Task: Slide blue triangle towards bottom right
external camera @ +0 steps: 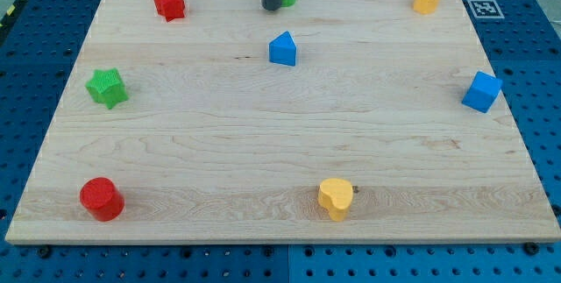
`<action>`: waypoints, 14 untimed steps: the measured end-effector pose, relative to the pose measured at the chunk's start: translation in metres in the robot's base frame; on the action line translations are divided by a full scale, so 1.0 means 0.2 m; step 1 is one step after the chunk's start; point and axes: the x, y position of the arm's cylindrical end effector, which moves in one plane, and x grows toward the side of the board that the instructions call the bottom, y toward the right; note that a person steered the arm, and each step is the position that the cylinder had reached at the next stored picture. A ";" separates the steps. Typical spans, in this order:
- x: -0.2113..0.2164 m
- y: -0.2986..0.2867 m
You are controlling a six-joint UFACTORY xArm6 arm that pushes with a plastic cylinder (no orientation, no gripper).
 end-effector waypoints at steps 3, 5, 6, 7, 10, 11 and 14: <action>0.07 0.00; 0.29 0.04; 0.35 0.10; 0.35 0.10; 0.45 0.10; 0.45 0.10; 0.48 0.10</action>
